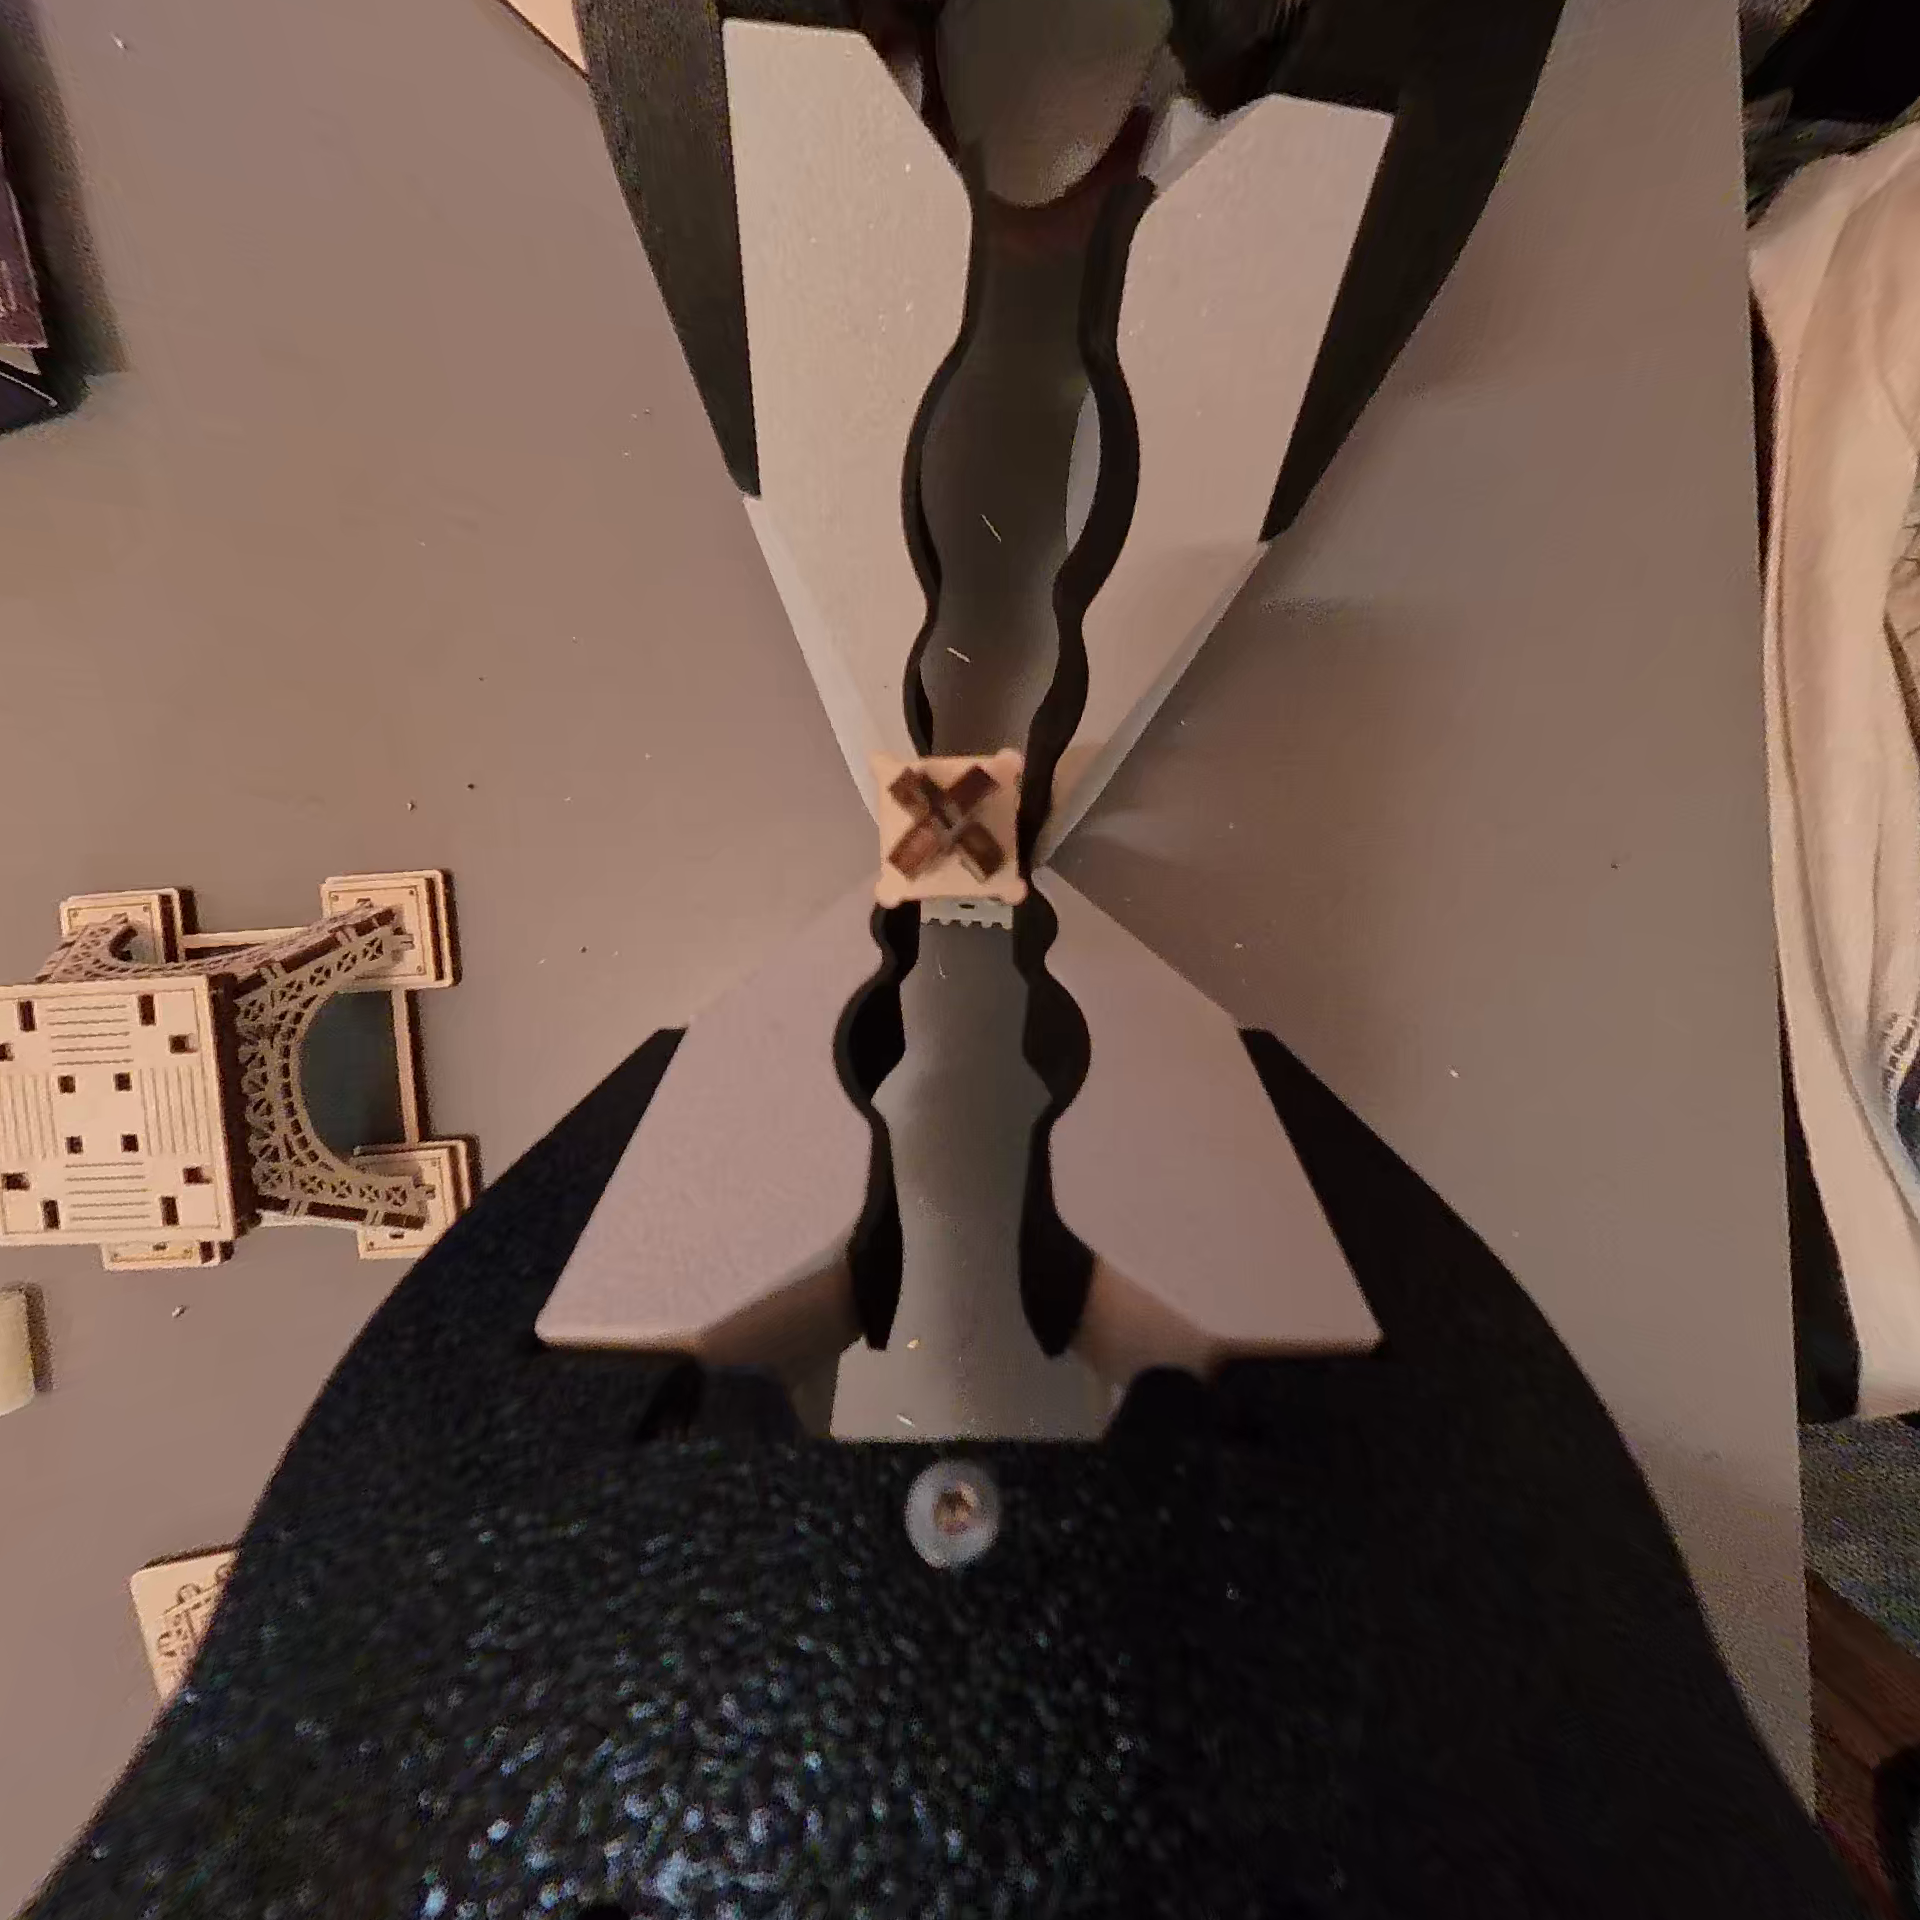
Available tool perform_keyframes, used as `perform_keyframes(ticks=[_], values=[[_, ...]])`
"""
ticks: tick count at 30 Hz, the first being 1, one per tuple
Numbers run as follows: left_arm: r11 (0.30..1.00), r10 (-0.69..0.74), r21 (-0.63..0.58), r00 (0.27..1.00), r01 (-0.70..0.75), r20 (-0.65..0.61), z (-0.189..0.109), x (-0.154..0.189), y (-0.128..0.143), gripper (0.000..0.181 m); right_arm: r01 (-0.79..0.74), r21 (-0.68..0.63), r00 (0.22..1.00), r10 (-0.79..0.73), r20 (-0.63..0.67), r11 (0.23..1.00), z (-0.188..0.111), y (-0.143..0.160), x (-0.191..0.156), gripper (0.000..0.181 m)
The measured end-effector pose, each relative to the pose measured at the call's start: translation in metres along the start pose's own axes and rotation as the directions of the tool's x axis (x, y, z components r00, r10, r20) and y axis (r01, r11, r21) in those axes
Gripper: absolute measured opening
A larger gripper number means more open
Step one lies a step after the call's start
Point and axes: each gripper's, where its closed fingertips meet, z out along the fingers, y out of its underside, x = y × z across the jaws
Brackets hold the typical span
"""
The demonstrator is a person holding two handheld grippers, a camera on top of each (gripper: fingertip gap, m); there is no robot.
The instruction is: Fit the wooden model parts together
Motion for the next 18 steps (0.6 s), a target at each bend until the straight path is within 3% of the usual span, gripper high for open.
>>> perform_keyframes(ticks=[18], values=[[0.981, 0.014, -0.191, 1.000, -0.015, -0.007, 0.0011, 0.0005, 0.0015, 0.016, -0.030, 0.030, 0.999, 0.031, -0.009, 0.999, 0.0010, 0.0017, 0.0003, 0.017]])
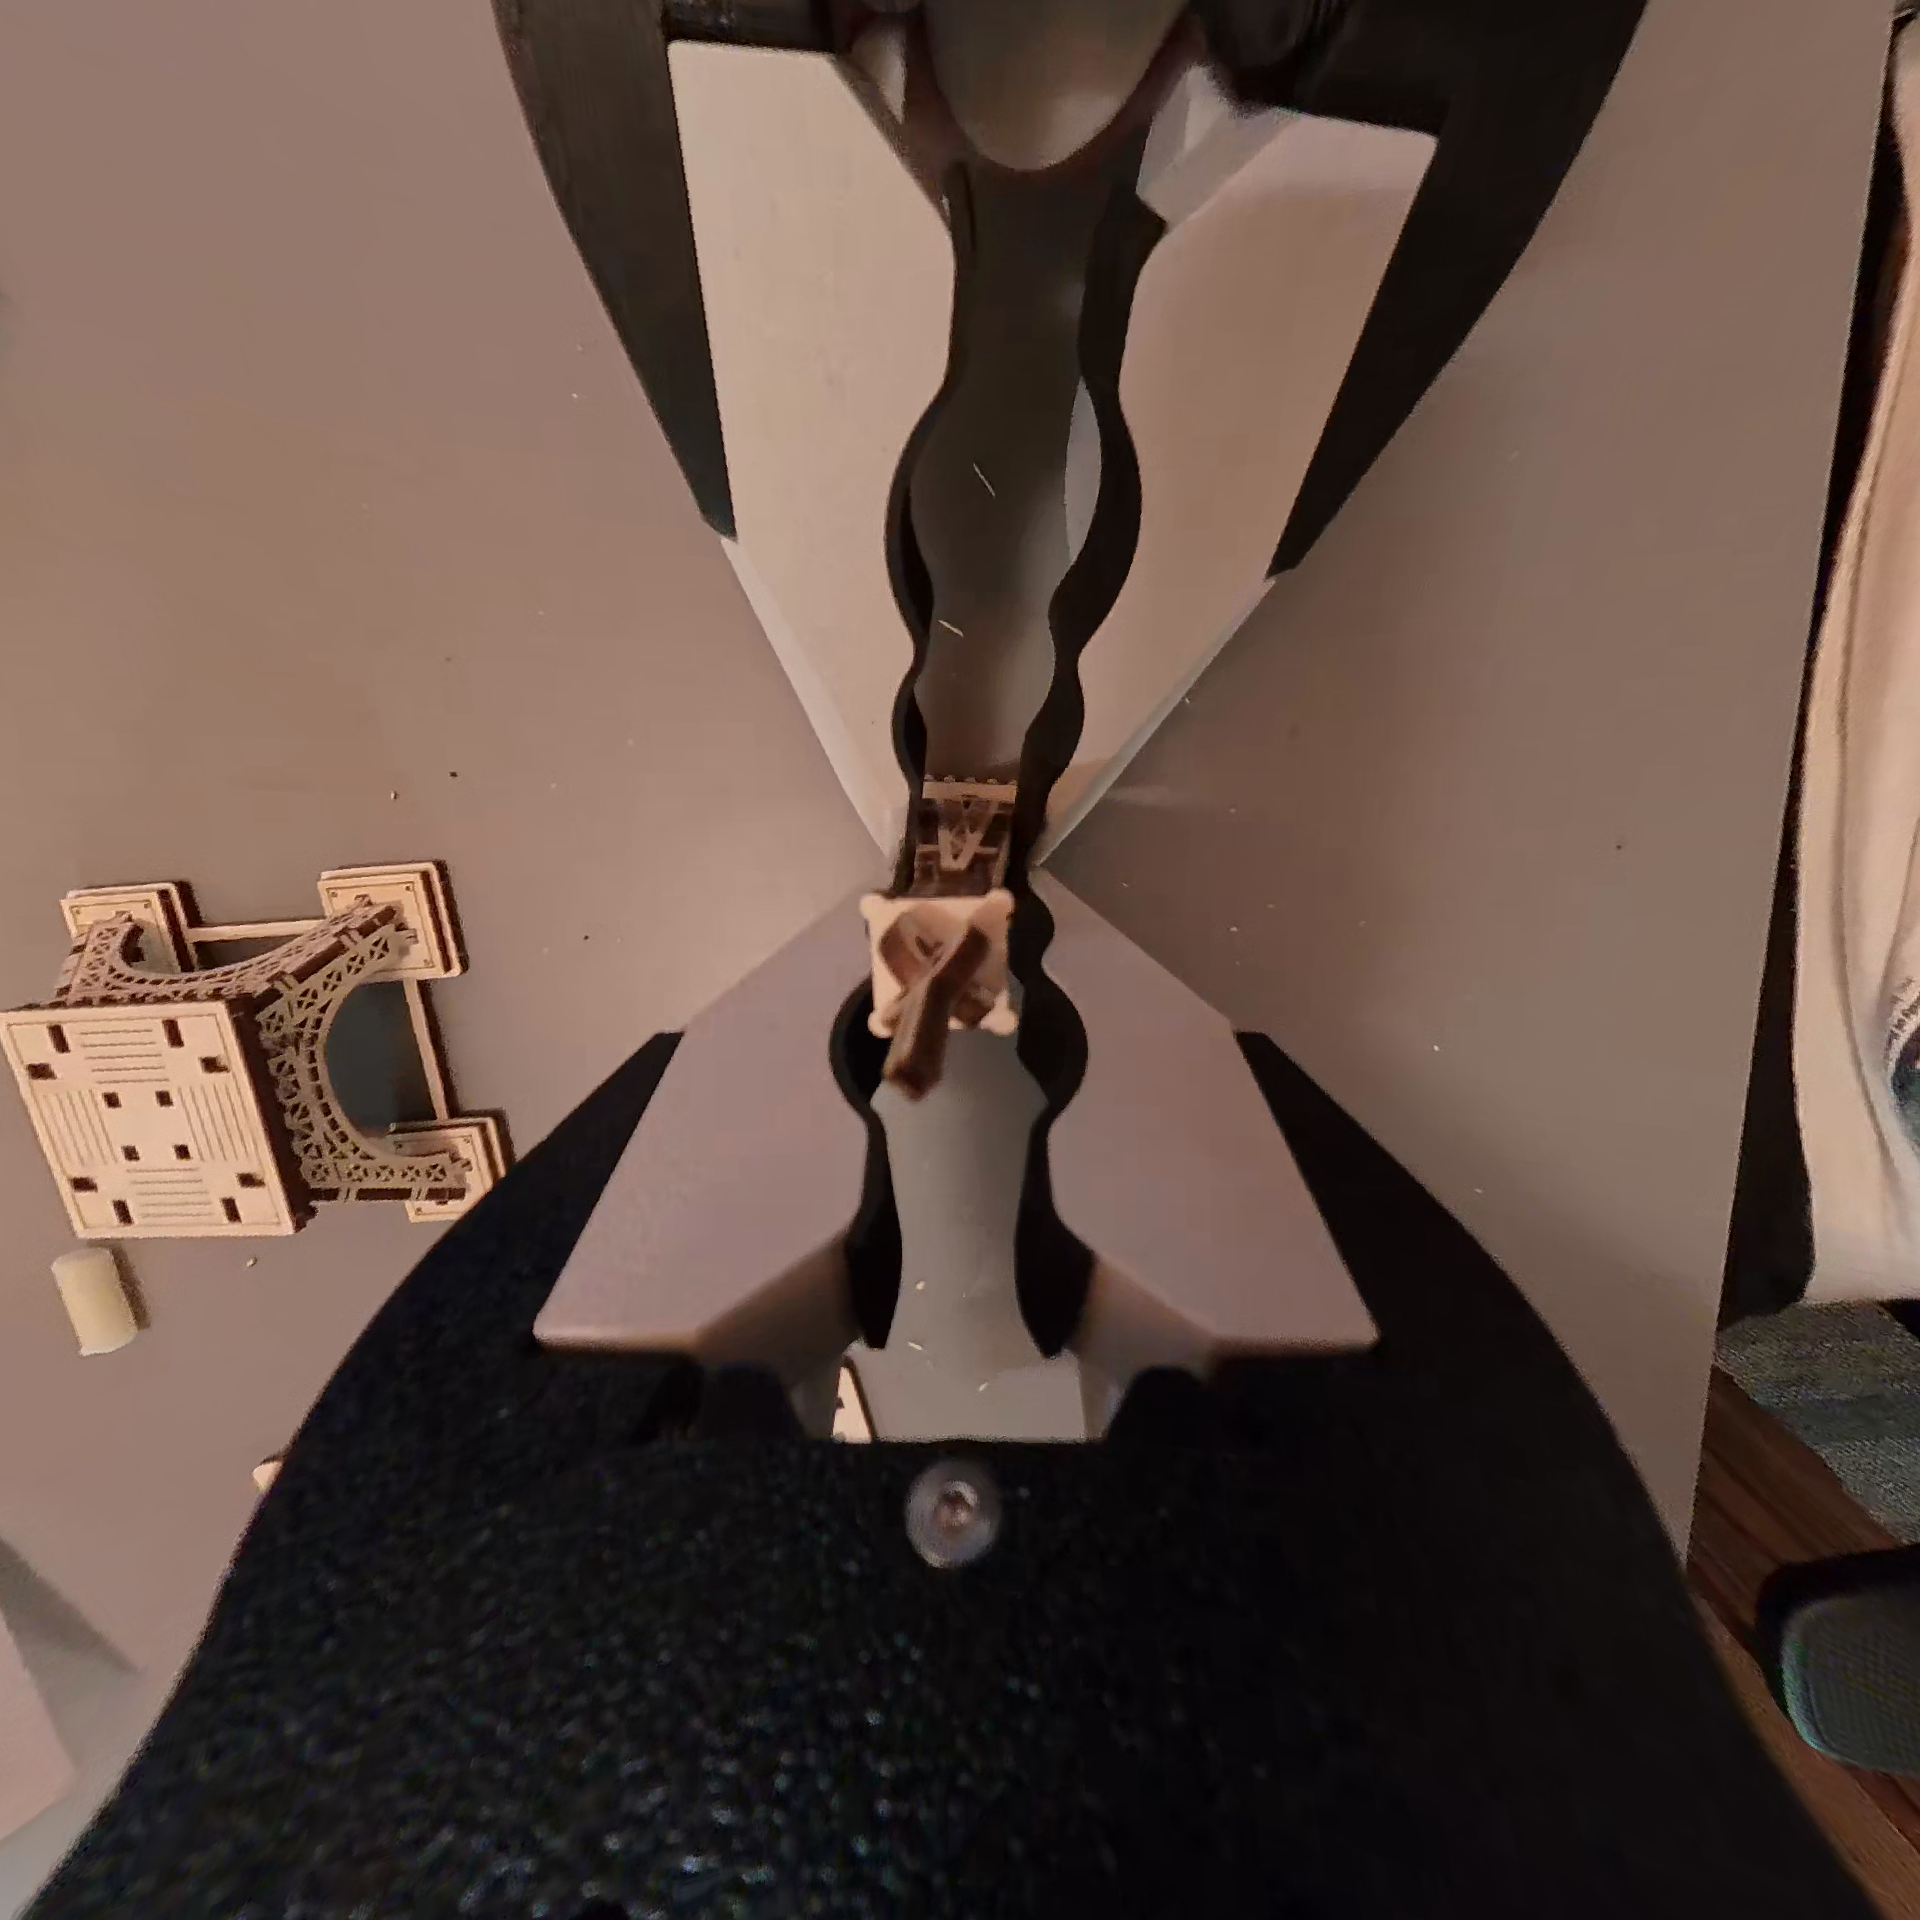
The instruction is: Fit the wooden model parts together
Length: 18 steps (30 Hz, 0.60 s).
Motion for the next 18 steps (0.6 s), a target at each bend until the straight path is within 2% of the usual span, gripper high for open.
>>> perform_keyframes(ticks=[3, 9, 11, 14, 16, 18], values=[[1.000, -0.008, -0.002, 1.000, 0.008, 0.004, 0.000, 0.000, 0.000, 0.016, 0.003, -0.001, 1.000, -0.003, -0.002, 1.000, 0.000, 0.000, 0.000, 0.017], [0.997, -0.030, 0.069, 0.999, 0.028, 0.034, -0.001, 0.000, 0.000, 0.016, 0.005, 0.006, 1.000, -0.005, 0.007, 1.000, 0.000, -0.001, 0.000, 0.017], [0.999, -0.018, 0.040, 0.998, 0.015, 0.060, -0.006, 0.000, 0.005, 0.016, 0.007, 0.007, 1.000, -0.007, 0.007, 1.000, 0.000, -0.001, 0.000, 0.017], [1.000, -0.017, 0.023, 0.994, 0.015, 0.112, -0.039, -0.004, 0.009, 0.020, 0.006, 0.008, 1.000, -0.006, 0.008, 1.000, 0.000, -0.001, 0.000, 0.017], [0.994, -0.042, 0.107, 0.998, 0.037, 0.052, -0.065, 0.006, -0.007, 0.026, -0.001, 0.007, 1.000, 0.001, 0.013, 1.000, 0.000, -0.001, 0.000, 0.017], [0.985, -0.082, 0.152, 0.996, 0.075, 0.040, -0.083, 0.006, -0.022, 0.016, -0.007, 0.008, 1.000, 0.007, 0.019, 1.000, 0.000, -0.001, 0.000, 0.017]])
